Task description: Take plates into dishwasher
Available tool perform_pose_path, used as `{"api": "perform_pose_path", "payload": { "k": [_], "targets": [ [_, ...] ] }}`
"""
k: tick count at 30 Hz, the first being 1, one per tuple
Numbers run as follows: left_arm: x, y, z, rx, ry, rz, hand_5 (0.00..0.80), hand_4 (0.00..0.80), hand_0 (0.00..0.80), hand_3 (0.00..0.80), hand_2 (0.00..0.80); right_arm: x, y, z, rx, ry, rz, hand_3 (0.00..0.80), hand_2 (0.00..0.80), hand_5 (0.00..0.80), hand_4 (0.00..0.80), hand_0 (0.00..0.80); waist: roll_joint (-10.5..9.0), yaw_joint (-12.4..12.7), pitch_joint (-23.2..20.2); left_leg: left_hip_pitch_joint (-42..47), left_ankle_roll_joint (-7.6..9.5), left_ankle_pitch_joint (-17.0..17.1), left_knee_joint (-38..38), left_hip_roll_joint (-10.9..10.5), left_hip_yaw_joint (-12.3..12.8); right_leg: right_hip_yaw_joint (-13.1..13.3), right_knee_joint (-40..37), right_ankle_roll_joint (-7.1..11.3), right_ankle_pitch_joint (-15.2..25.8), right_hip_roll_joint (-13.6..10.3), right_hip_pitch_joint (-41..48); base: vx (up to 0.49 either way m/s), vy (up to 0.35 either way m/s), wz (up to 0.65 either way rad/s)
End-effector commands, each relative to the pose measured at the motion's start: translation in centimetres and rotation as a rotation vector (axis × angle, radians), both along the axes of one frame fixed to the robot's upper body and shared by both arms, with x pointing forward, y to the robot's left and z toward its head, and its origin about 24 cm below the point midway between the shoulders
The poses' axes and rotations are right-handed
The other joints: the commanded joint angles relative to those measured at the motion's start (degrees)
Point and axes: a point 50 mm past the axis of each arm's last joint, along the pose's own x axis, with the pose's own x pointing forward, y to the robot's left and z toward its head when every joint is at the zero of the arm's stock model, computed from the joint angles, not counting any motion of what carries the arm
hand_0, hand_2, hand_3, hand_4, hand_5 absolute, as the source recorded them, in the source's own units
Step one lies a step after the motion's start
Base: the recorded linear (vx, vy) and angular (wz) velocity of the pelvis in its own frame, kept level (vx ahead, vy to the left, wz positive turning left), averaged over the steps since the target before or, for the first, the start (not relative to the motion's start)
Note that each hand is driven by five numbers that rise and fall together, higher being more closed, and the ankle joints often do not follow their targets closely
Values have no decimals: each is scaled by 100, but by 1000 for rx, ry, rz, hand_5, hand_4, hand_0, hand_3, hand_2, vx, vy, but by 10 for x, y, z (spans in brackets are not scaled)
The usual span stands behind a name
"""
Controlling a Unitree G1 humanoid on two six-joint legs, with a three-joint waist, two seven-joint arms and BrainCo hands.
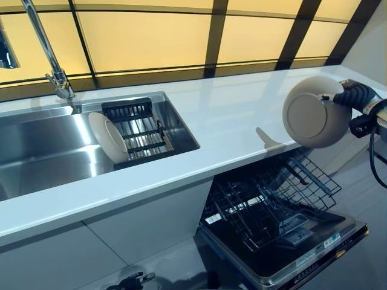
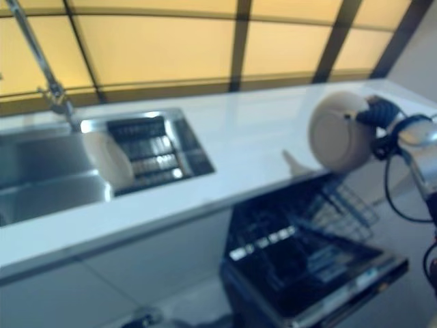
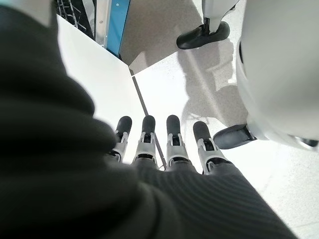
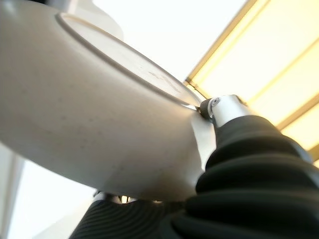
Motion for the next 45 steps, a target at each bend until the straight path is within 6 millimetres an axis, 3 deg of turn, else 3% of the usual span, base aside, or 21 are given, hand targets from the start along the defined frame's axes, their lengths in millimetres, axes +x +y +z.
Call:
{"api": "perform_pose_path", "payload": {
  "k": [1,6,19,32,45],
  "targets": [
    [24,3,7,8,-65,-25,0,0,0,0,0,-7,3,47,-60,-168,54,800,800,800,800,800,-88,0,350,79,274,-239,23,-77,-379,-65,14,133,-133,55,316,0,0,0],
    [28,3,8,11,-79,-15,0,0,0,0,0,-13,-3,23,-76,-93,72,800,800,800,800,800,-75,-94,429,44,273,-241,23,-59,-326,3,14,141,-115,71,231,-44,-10,-2],
    [34,6,11,20,-96,-15,0,0,0,0,0,-15,-4,-4,-81,49,102,800,800,800,800,800,30,-202,573,4,244,-228,23,-57,-259,58,14,139,-85,80,103,-30,-10,-5],
    [44,-6,11,-11,-122,-7,0,0,0,0,0,-10,14,-51,-141,98,94,800,800,800,800,800,202,-291,695,-17,231,-232,23,-71,-246,109,14,121,-68,73,14,-8,1,0],
    [51,-16,10,-21,-135,-20,0,0,0,0,0,4,37,-109,-177,172,70,800,800,800,800,800,359,-147,795,-90,215,-230,23,-100,-354,2,14,83,-93,21,-15,-2,0,0]
  ]
}}
